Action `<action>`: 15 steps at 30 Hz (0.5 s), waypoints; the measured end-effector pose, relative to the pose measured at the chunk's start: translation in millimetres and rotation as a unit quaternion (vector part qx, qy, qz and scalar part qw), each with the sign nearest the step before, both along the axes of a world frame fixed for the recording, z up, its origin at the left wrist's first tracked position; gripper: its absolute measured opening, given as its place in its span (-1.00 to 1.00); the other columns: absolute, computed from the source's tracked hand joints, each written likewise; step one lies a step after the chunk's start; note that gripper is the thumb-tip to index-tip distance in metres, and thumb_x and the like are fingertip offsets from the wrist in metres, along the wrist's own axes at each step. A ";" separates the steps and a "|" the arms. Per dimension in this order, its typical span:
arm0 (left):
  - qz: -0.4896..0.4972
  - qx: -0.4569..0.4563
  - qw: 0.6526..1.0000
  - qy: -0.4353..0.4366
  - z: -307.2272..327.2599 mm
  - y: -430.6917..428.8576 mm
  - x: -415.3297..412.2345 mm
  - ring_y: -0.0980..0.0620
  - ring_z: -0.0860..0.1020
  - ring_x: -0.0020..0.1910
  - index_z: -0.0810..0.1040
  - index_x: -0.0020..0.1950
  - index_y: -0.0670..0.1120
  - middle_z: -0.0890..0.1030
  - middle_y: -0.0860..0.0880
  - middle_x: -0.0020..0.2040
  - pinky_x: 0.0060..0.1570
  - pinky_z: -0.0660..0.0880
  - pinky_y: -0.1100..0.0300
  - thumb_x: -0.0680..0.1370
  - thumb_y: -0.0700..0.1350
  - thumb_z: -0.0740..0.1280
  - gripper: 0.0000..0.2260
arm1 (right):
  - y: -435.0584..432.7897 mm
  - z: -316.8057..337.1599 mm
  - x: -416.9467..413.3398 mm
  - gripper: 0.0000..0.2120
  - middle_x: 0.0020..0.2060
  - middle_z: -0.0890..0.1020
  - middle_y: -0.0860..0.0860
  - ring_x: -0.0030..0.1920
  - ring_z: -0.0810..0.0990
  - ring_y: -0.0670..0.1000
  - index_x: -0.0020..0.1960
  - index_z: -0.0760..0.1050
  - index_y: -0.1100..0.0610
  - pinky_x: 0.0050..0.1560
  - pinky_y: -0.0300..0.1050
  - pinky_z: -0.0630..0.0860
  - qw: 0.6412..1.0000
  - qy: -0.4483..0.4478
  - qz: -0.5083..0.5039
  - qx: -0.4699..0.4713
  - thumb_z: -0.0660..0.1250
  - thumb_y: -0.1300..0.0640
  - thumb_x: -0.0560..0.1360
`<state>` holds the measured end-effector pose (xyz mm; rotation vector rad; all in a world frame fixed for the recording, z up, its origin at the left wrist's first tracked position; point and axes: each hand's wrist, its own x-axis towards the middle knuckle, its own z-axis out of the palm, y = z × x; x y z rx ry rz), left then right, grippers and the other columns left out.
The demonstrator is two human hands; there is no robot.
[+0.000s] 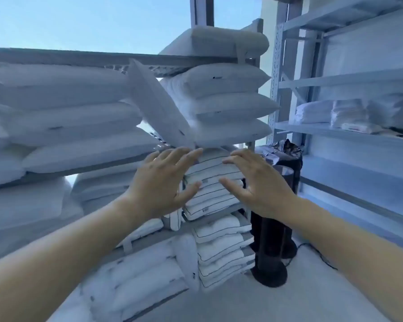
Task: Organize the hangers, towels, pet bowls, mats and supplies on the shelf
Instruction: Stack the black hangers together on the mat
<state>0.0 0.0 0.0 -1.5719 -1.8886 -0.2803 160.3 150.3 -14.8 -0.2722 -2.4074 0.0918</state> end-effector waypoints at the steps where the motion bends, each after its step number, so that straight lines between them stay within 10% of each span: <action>1: -0.014 -0.016 1.000 -0.011 -6.8 14.1 4.6 -0.07 0.51 0.18 0.30 0.43 0.00 0.50 -0.01 0.26 0.15 0.42 0.01 0.50 0.23 0.04 -0.43 | 9.6 -7.1 9.4 -0.43 0.16 0.45 -0.07 0.17 0.43 -0.09 0.26 0.43 0.07 0.08 -0.22 0.38 1.000 0.005 -0.010 -0.011 0.03 -0.29 0.47; 15: -0.159 -0.068 0.981 -0.084 -83.5 261.7 126.0 -0.02 0.55 0.04 0.42 0.32 -0.02 0.55 0.01 0.13 -0.09 0.43 0.14 0.51 0.23 0.02 -0.48 | 184.3 -83.6 174.2 -0.60 0.02 0.41 -0.29 0.08 0.40 -0.26 0.15 0.47 -0.05 0.00 -0.31 0.33 0.978 -0.009 -0.168 -0.123 0.16 -0.26 0.45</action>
